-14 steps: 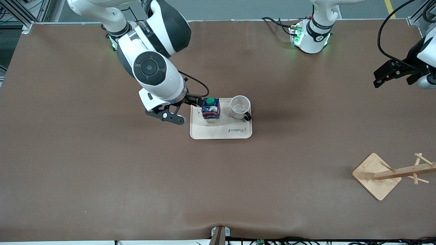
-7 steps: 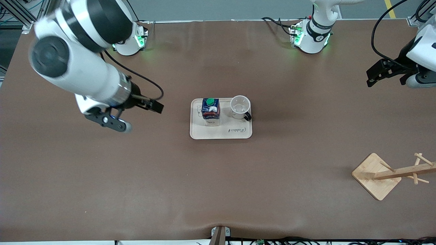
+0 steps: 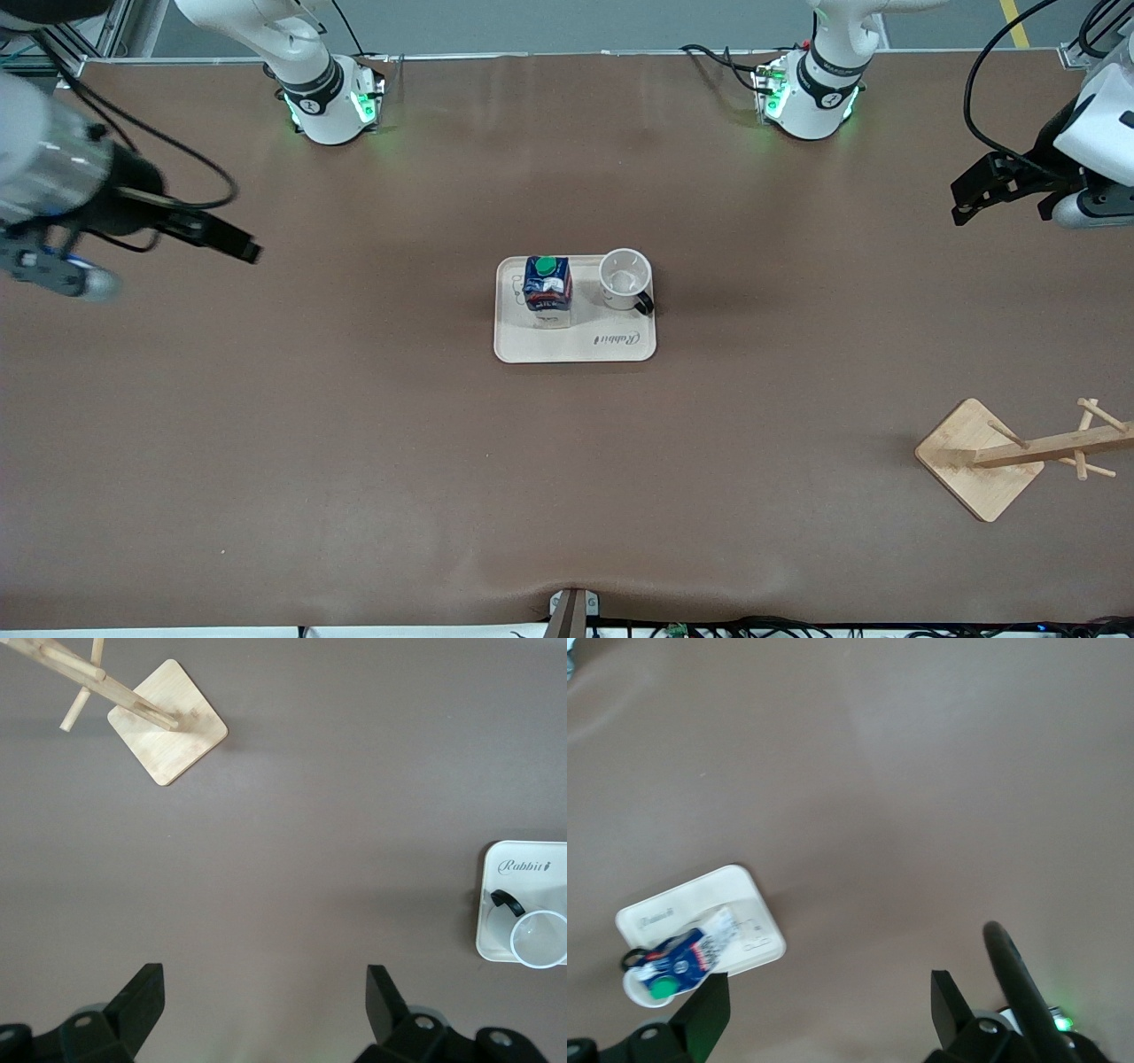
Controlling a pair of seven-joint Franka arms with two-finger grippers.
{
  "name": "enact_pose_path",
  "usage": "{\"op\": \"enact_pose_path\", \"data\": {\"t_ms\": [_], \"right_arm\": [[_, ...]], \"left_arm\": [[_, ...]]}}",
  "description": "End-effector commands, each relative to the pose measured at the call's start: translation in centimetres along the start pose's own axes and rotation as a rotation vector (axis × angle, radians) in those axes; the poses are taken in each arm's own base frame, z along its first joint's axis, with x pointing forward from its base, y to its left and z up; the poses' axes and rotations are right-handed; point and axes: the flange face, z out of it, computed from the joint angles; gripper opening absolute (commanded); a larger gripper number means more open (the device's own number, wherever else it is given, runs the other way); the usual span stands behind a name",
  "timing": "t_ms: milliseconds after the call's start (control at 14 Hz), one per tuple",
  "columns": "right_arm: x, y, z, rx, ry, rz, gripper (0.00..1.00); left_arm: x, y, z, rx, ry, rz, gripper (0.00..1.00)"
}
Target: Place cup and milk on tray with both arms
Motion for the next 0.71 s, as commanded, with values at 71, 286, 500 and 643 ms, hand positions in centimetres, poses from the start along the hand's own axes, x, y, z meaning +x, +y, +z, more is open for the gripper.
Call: {"op": "enact_pose_path", "data": {"t_ms": [71,286,500,643], "right_arm": [[-2.4,7.1,-0.2,-0.063,0.048,-0.074,1.0],[-1.5,14.6,1.6,-0.08,0.081,-0.182,1.0],[-0.7,17.2,1.7,-0.065,0.065,-0.305,1.0],[-0.9,17.1,1.7,-0.067,0.047,-0.303,1.0]], "left_arm": [[-0.5,-0.6,-0.7,-0.023,0.0,0.003,1.0],[-0.3,-1.2,-0.8,-0.055,0.002,-0.01,1.0],[-0.2,-1.1,-0.6,-0.043,-0.001,-0.004,1.0],[-0.2,-0.9,-0.6,-0.038,-0.001,-0.001,1.0]]}}
